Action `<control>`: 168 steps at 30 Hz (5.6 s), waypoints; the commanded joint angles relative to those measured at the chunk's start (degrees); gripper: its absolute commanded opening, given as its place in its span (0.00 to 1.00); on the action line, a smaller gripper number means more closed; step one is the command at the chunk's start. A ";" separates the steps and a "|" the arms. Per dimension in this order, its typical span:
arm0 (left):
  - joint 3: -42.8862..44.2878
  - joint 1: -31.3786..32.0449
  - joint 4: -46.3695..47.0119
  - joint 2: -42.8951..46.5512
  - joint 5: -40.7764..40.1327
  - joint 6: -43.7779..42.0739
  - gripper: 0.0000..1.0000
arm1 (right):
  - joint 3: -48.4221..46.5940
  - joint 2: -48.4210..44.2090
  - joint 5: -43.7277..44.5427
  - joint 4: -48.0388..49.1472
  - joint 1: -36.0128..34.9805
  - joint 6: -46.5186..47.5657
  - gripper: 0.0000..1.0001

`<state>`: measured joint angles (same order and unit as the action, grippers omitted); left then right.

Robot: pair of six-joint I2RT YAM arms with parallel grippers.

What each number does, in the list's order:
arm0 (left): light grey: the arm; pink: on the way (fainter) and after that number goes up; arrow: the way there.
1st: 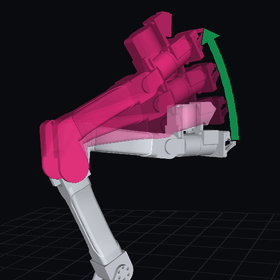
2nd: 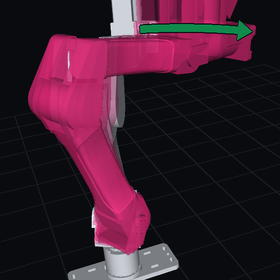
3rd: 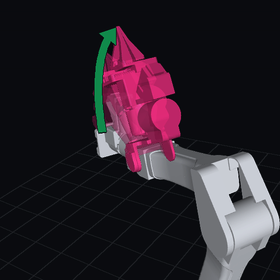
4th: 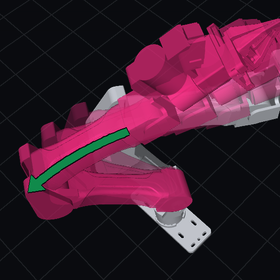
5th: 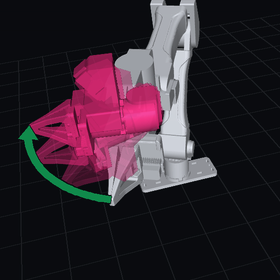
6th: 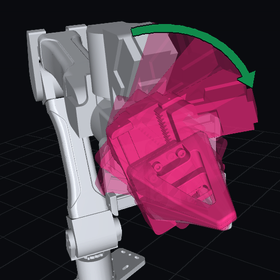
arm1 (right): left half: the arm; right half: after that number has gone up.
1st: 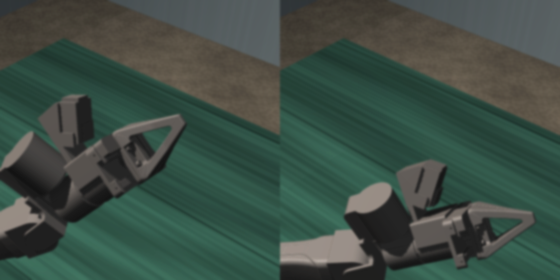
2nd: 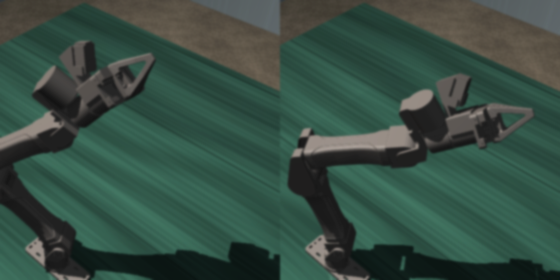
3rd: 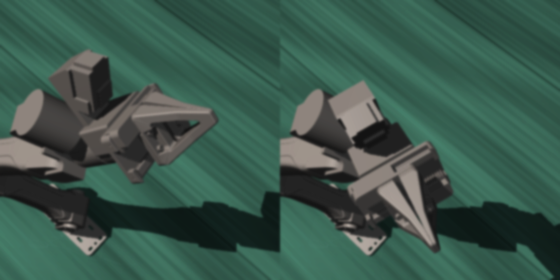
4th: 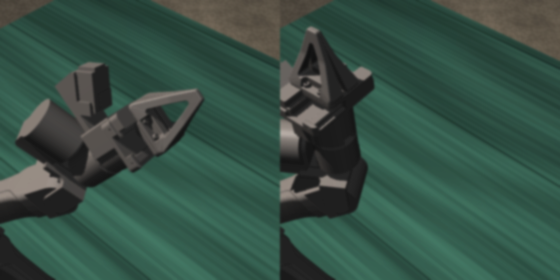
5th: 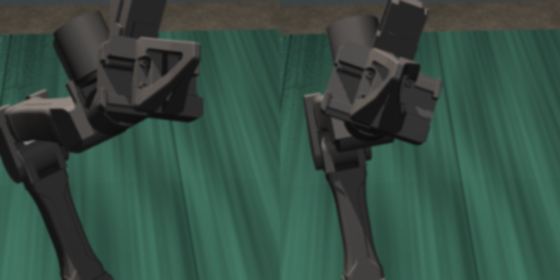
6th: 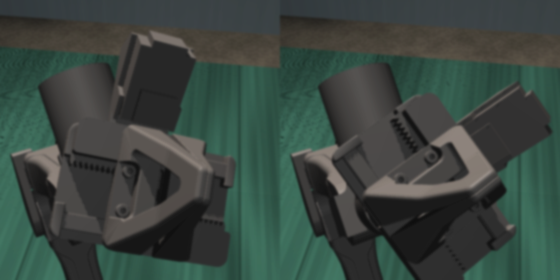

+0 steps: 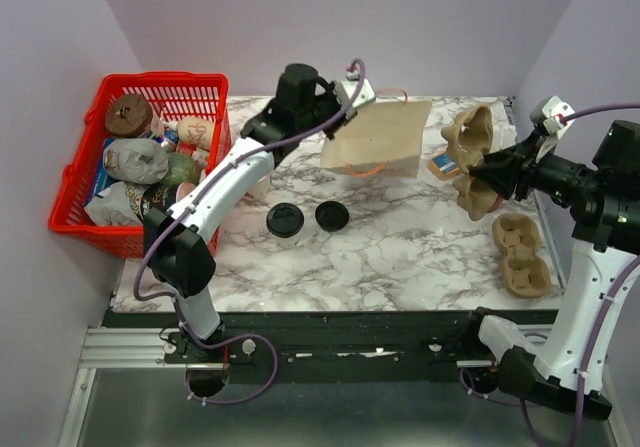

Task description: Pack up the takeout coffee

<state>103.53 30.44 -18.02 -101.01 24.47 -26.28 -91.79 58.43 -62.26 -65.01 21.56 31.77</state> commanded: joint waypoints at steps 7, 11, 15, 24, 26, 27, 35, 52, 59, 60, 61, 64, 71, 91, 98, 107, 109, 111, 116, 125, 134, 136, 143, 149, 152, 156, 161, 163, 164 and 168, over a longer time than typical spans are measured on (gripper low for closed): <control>-9.92 7.97 7.91 2.48 -12.07 8.26 0.00 | -6.03 0.71 1.25 4.73 -12.23 1.43 0.01; -11.68 8.76 8.79 3.37 -13.13 10.19 0.00 | -6.65 1.59 3.89 5.15 -20.04 4.79 0.01; -12.03 8.94 8.27 3.89 -12.17 11.34 0.00 | -5.42 2.47 9.60 8.40 -29.37 9.35 0.01; -14.67 8.85 7.91 6.18 -9.53 11.17 0.00 | -4.80 6.25 13.48 12.63 -39.22 21.22 0.00; -15.10 8.85 7.83 6.53 -9.44 11.25 0.00 | -4.10 6.43 13.31 13.77 -39.49 22.90 0.01; -15.19 8.85 7.83 6.62 -9.44 11.17 0.00 | -3.93 6.52 13.22 15.25 -39.67 23.16 0.01; -14.76 8.85 7.30 7.23 -8.74 10.64 0.00 | -1.65 7.22 12.16 17.64 -40.02 28.26 0.01; -15.72 8.59 6.60 8.55 -6.01 13.72 0.00 | 5.92 9.94 11.90 23.44 -43.27 32.65 0.01; -17.04 8.50 6.95 9.69 -6.36 13.80 0.00 | 9.87 10.12 15.06 21.07 -43.27 35.29 0.01; -17.39 8.41 7.03 9.78 -6.28 13.98 0.00 | 11.09 9.95 15.41 21.16 -43.27 35.29 0.01; -17.57 8.41 7.12 10.04 -6.36 13.98 0.00 | 11.63 9.68 15.67 21.24 -43.27 35.20 0.01; -18.09 8.41 7.39 10.39 -6.45 14.59 0.00 | 12.95 8.63 16.47 21.16 -43.27 35.20 0.01; -17.92 8.41 7.12 11.19 -5.84 16.26 0.00 | 10.67 9.68 23.92 10.53 -43.18 40.30 0.01; -14.67 8.32 5.72 12.59 7.00 25.05 0.53 | 7.41 17.41 42.91 7.18 -47.05 35.65 0.01; -12.21 7.18 4.58 12.07 2.44 26.02 0.56 | 3.46 22.15 49.42 6.22 -47.75 32.57 0.01; -14.40 4.19 5.45 12.77 0.23 29.89 0.58 | 0.91 26.20 53.82 3.14 -47.75 31.60 0.01; -15.02 4.02 5.10 12.86 -0.65 30.06 0.58 | 0.47 27.60 55.14 2.09 -47.67 31.60 0.01; -15.72 3.75 4.93 12.77 -0.48 30.50 0.58 | -1.11 28.57 55.93 0.69 -47.75 31.51 0.01; -16.78 2.79 5.63 12.16 -0.21 32.87 0.58 | -4.36 27.80 56.55 -1.61 -47.67 31.77 0.01; -17.04 2.44 6.76 10.22 7.16 34.98 0.59 | -0.59 23.31 56.99 -0.91 -47.67 34.06 0.00; -15.20 2.79 3.54 6.89 15.08 31.91 0.59 | -2.34 24.80 58.74 -1.25 -47.58 30.81 0.01; -14.93 2.79 2.99 6.44 15.96 31.82 0.59 | -1.82 24.45 59.27 -1.52 -47.58 30.63 0.01; -14.14 4.01 2.56 5.83 20.00 28.84 0.59 | -0.06 22.51 60.85 -1.70 -47.23 29.76 0.01; -10.01 5.07 -0.96 3.02 22.11 26.55 0.60 | -3.83 25.50 61.38 -1.43 -46.87 26.51 0.01; -8.87 5.33 -1.49 2.23 22.11 26.55 0.61 | -4.28 26.20 61.29 -1.26 -46.87 25.89 0.01; -7.73 5.86 -2.98 1.17 20.01 26.55 0.61 | -3.58 26.21 61.38 -0.64 -46.87 25.71 0.00; -8.16 5.95 -4.03 1.26 18.51 26.55 0.60 | -2.87 26.12 61.82 -0.12 -46.79 25.71 0.00; -8.34 5.86 -4.56 1.34 17.11 24.70 0.60 | -2.96 26.12 61.91 -0.03 -46.70 25.71 0.01; -8.34 5.95 -5.00 1.26 16.41 24.70 0.60 | -2.96 26.12 61.91 -0.03 -46.61 25.80 0.00; -8.78 5.86 -5.53 1.08 12.80 25.23 0.59 | -3.40 26.55 62.00 -0.29 -46.52 25.80 0.01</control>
<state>94.28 36.10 -21.82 -99.46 41.78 -0.25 -94.43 84.14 -2.17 -65.58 -25.39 58.48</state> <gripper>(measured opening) 0.597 0.402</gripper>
